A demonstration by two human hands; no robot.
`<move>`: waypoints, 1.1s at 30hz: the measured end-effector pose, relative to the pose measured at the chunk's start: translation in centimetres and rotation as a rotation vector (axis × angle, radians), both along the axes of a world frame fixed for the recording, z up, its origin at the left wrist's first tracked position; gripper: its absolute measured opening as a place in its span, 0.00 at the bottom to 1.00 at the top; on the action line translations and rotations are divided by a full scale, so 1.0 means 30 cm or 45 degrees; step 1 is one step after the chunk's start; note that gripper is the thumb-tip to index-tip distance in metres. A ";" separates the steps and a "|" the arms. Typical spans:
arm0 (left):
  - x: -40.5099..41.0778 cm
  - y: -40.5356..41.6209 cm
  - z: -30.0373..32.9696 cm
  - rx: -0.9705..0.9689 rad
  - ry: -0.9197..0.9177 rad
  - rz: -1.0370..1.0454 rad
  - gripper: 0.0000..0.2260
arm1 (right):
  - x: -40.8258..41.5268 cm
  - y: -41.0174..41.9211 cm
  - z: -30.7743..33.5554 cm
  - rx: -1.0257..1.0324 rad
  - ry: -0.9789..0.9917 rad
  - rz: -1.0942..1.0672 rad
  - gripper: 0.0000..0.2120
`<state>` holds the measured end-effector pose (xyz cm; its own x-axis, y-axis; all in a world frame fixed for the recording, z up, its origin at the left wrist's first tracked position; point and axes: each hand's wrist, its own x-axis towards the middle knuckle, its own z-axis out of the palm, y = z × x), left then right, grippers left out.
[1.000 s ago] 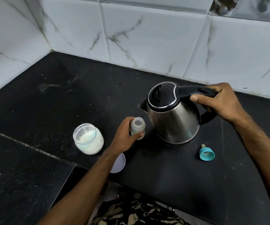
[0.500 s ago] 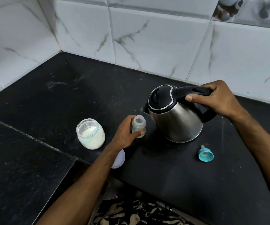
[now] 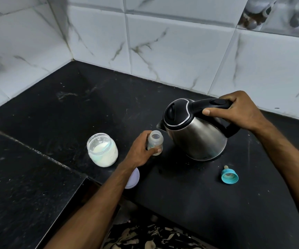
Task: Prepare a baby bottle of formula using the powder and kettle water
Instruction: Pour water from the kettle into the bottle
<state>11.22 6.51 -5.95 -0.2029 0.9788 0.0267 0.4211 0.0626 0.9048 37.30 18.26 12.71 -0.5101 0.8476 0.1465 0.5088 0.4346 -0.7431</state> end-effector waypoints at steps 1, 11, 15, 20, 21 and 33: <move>0.000 0.000 0.000 -0.003 0.006 -0.001 0.24 | 0.001 0.002 0.000 0.002 -0.003 -0.002 0.21; -0.004 0.000 -0.004 -0.002 0.019 -0.020 0.24 | -0.014 -0.002 0.015 0.041 -0.055 0.013 0.28; -0.007 0.000 -0.004 -0.013 0.020 -0.023 0.24 | -0.020 -0.007 0.026 0.023 -0.070 0.026 0.22; -0.007 0.004 -0.003 -0.012 0.034 -0.016 0.24 | -0.018 0.005 0.026 0.023 -0.078 0.038 0.26; -0.007 0.003 -0.004 -0.010 0.036 -0.018 0.24 | -0.017 0.008 0.025 0.031 -0.086 0.041 0.28; -0.005 0.001 0.011 -0.027 -0.002 -0.031 0.24 | -0.028 -0.004 0.046 -0.006 -0.078 0.058 0.23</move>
